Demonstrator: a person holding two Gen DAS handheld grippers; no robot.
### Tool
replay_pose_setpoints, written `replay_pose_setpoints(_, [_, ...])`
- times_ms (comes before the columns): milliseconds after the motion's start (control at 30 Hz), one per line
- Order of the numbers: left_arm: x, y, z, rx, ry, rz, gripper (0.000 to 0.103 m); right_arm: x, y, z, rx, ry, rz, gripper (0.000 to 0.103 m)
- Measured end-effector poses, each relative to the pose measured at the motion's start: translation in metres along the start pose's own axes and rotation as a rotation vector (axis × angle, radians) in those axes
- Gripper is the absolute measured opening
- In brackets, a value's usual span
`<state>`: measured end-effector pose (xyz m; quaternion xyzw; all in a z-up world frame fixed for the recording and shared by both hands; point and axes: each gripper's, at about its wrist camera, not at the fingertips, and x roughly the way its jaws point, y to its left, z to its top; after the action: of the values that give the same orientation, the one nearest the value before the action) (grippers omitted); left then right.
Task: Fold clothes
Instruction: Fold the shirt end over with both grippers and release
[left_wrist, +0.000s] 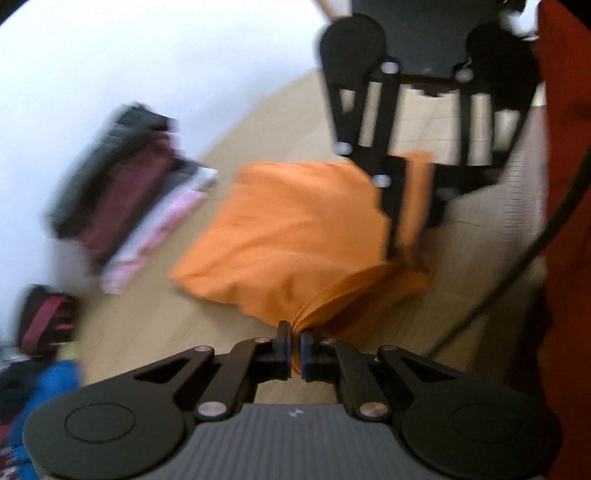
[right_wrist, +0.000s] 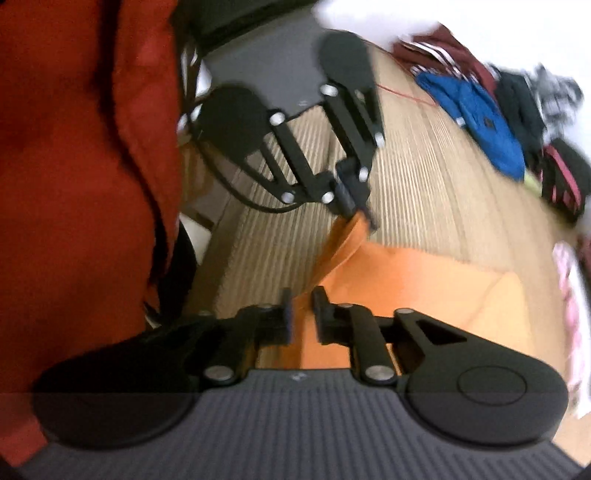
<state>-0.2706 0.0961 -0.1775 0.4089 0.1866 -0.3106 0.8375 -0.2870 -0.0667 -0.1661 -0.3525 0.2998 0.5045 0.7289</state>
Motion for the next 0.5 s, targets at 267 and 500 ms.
replay_pose_setpoints(267, [-0.003, -0.006, -0.002, -0.164, -0.028, 0.267, 0.005, -0.010, -0.051, -0.010, 0.535, -0.181, 0.061, 0.025])
replay_pose_setpoints(500, [-0.007, -0.012, -0.016, -0.186, -0.021, 0.295, 0.032, 0.029, -0.073, 0.018, 0.500, -0.161, -0.031, 0.025])
